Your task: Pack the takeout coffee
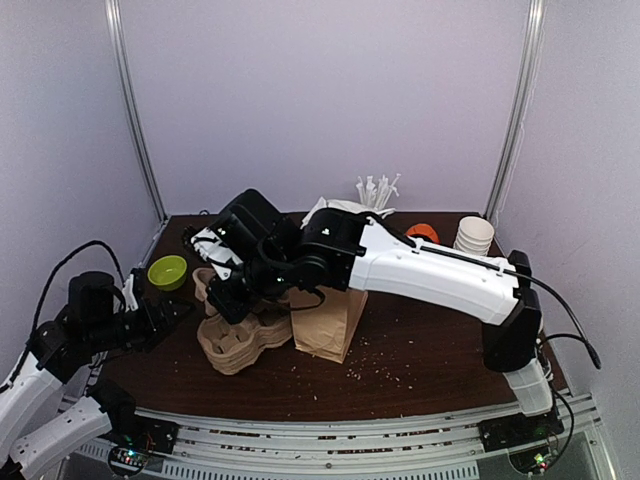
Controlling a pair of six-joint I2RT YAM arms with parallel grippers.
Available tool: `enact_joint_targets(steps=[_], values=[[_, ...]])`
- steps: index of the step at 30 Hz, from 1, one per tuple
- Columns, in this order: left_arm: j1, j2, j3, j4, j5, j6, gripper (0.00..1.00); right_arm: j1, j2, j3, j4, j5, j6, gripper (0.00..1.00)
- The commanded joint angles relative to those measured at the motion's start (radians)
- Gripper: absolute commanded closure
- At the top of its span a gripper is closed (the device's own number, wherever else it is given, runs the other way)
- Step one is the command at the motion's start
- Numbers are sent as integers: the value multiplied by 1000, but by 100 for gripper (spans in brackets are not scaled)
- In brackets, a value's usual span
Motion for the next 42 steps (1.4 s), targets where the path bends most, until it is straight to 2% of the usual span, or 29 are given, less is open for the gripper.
enact_joint_targets(steps=[1, 12, 21, 30, 42], values=[[7, 0, 74, -4, -46, 35, 2, 0, -47, -20, 26, 44, -16, 100], [6, 72, 285, -31, -73, 92, 2, 22, -117, -74, 31, 84, -138, 100], [7, 197, 372, 14, 132, 145, 3, 119, -186, -189, 80, 258, -351, 100], [7, 246, 393, 53, 283, 170, 11, 161, -201, -261, 110, 388, -429, 100], [7, 274, 372, 52, 330, 217, 31, 171, -193, -272, 113, 450, -465, 100]])
